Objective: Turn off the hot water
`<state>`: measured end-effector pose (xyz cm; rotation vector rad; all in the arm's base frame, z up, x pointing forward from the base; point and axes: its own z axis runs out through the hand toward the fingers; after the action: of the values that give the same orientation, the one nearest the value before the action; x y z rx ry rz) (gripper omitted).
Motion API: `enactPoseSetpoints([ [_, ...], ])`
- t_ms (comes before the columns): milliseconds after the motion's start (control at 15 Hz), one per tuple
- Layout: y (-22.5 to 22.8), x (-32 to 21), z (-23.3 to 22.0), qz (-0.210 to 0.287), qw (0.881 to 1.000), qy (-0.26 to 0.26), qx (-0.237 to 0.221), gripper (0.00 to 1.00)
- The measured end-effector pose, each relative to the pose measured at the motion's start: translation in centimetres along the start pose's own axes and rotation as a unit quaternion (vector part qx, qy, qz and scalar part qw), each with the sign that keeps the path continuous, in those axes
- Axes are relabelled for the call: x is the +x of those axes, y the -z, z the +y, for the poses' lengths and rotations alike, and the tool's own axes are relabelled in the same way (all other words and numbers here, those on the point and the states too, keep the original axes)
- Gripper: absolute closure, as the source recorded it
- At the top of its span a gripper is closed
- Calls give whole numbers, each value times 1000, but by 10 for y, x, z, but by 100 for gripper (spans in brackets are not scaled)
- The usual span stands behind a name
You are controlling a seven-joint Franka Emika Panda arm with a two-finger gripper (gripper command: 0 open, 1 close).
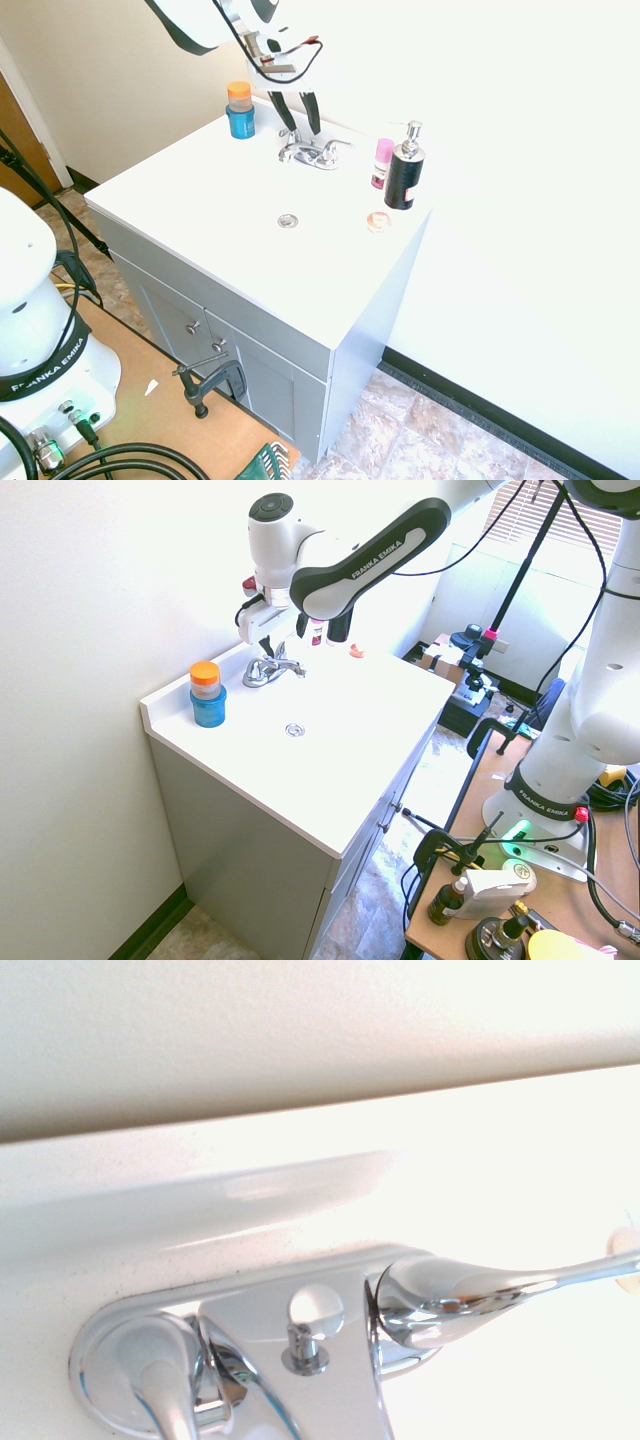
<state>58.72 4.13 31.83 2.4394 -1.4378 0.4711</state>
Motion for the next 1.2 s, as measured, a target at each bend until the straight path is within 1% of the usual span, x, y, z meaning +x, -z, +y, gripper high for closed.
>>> enactPoseSetpoints([
  [200,-4,-5,0,-4,1000,3,-5,0],
  [533,2,-24,-7,-53,999,-3,1,0],
  [667,8,-27,-15,-56,998,-8,8,0],
  [1000,26,-11,-44,-50,998,-30,25,0],
  [1133,34,5,-37,-72,996,-53,30,0],
  [1200,42,19,-25,-86,994,-65,35,0],
])
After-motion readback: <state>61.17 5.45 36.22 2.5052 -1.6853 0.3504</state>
